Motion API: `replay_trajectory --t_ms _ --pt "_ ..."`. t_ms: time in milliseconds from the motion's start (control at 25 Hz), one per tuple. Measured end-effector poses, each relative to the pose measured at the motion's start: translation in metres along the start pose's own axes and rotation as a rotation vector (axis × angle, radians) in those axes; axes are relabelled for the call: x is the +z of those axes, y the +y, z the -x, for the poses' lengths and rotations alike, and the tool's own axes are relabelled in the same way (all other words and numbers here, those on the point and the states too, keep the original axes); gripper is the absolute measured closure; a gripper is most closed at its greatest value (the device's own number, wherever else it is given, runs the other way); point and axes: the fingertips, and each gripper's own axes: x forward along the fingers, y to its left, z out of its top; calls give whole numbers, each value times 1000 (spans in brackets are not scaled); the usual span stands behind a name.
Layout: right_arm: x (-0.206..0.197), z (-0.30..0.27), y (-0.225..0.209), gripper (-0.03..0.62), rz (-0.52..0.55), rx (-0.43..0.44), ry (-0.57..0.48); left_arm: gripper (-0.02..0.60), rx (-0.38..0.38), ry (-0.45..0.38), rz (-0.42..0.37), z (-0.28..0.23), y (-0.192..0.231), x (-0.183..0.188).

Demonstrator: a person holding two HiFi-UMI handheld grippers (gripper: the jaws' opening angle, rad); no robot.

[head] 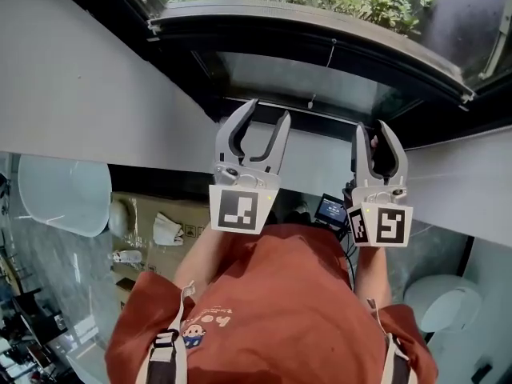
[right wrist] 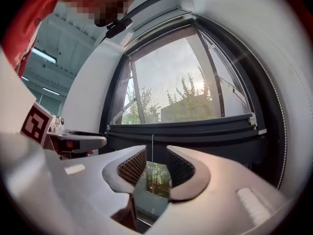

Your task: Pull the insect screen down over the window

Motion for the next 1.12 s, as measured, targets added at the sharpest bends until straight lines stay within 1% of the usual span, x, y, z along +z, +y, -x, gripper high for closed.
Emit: replay_trajectory --t_ms 200,320,360,440,520,560,600,840,1120 --pt "1 -1 8 487 -3 12 -10 428 -9 0 -21 3 -6 -2" --pt "0 -2 8 527 6 5 -6 462 -18 -3 -36 2 -9 -2" --pt "0 -2 8 545 11 1 -3 482 -18 -4 -37 1 -10 -3" --pt "-1 -3 9 560 17 -5 1 505 -9 -3 -41 2 -9 -3" --pt "-3 -4 8 583 24 -15 6 546 7 -4 -43 2 -7 -4" --pt "-4 -4 8 583 27 -18 10 568 12 -4 -40 2 -7 -4" --pt "-5 -5 9 583 31 -19 13 577 14 -3 -38 2 -6 -4" --pt "-4 -10 12 583 73 -13 18 575 25 -1 -42 1 -6 -5" --pt "-2 -11 12 583 80 -20 9 577 27 -13 -48 1 -5 -4"
